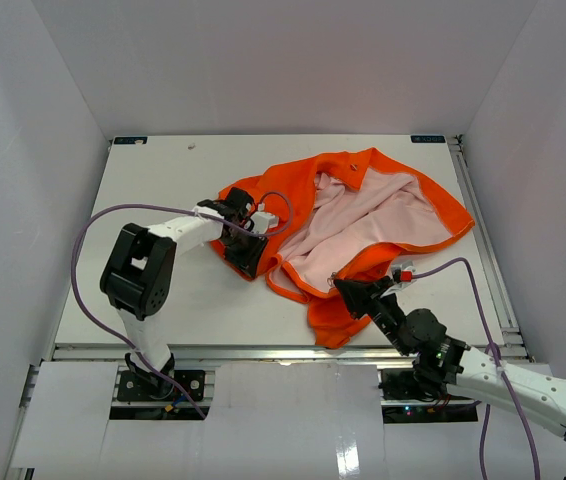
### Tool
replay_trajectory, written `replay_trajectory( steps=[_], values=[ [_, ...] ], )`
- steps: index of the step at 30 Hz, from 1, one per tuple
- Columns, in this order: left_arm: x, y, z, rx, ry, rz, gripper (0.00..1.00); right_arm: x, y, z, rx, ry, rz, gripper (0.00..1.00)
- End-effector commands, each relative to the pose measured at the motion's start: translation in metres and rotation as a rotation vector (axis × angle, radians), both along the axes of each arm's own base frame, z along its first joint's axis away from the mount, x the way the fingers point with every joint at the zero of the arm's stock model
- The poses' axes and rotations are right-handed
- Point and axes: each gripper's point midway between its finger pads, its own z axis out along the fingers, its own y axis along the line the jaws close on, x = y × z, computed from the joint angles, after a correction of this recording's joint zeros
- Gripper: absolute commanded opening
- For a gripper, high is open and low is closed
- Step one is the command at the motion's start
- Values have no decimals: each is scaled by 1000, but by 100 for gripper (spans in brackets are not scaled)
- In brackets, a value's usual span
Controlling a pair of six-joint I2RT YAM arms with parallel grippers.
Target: Zip up the jacket
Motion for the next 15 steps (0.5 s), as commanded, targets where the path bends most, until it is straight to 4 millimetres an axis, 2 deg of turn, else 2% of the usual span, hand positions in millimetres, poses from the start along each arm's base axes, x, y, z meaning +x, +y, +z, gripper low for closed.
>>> replay_trajectory(
  steps=[1, 4, 6, 13, 15],
  values=[
    [-7, -1, -9, 1, 35, 20, 31, -6, -7, -55, -75, 36, 12, 8],
    [-7, -1, -9, 2, 34, 28, 9, -6, -7, -55, -73, 37, 10, 8],
    [-4, -3, -4, -12, 17, 36, 0, -6, -7, -54, -71, 35, 11, 8],
    [16, -7, 32, -63, -121, 119, 0, -7, -8, -56, -73, 36, 12, 8],
    [16, -5, 36, -56, -129, 130, 12, -6, -8, -56, -75, 38, 9, 8]
  ],
)
